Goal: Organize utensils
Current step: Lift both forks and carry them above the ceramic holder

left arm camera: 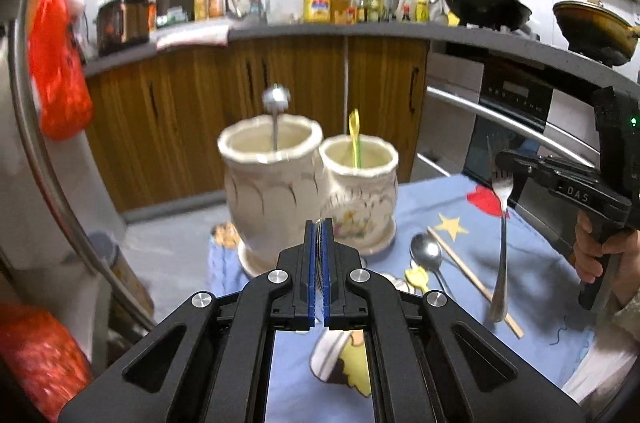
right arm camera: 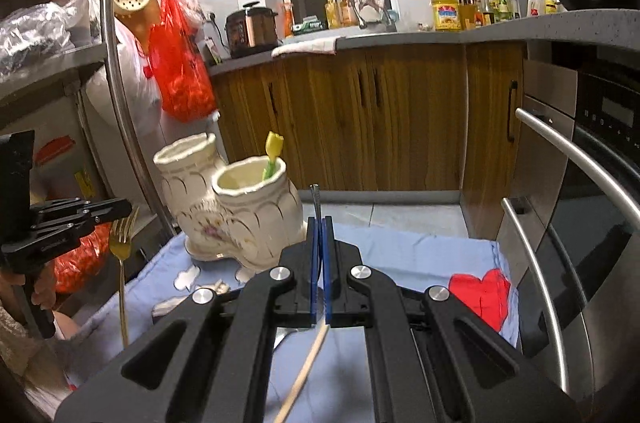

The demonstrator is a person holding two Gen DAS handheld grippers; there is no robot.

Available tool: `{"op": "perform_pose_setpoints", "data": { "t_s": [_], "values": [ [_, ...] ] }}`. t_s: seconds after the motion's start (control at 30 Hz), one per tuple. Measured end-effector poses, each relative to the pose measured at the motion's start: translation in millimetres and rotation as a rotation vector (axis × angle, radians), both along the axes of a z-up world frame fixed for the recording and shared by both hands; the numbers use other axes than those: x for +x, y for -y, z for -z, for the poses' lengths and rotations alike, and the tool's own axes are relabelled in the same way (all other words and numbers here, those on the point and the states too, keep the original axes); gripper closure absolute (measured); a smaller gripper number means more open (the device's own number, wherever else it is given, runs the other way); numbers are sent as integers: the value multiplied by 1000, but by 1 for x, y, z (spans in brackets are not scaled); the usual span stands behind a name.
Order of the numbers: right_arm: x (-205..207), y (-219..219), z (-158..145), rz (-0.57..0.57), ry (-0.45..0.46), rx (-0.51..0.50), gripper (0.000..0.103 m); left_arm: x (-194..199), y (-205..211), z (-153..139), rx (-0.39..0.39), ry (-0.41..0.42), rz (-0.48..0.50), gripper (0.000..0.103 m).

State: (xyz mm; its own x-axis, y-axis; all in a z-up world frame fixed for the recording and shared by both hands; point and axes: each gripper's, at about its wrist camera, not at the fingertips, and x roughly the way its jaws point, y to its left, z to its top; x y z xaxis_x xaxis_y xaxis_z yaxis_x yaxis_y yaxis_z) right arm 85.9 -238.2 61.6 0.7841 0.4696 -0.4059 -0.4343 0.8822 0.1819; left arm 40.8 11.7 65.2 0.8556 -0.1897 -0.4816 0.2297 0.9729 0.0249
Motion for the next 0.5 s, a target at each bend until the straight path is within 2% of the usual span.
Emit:
{"op": "perform_pose_setpoints", "data": {
  "t_s": [0.17,0.5],
  "values": [
    [1,-2,-10,5,25,18,101,-5,-5,-21,-6,60,-1,100],
    [24,-21,-54,46,109,44,101,-8,-2,-98,50,265,-17,100]
  ]
}}
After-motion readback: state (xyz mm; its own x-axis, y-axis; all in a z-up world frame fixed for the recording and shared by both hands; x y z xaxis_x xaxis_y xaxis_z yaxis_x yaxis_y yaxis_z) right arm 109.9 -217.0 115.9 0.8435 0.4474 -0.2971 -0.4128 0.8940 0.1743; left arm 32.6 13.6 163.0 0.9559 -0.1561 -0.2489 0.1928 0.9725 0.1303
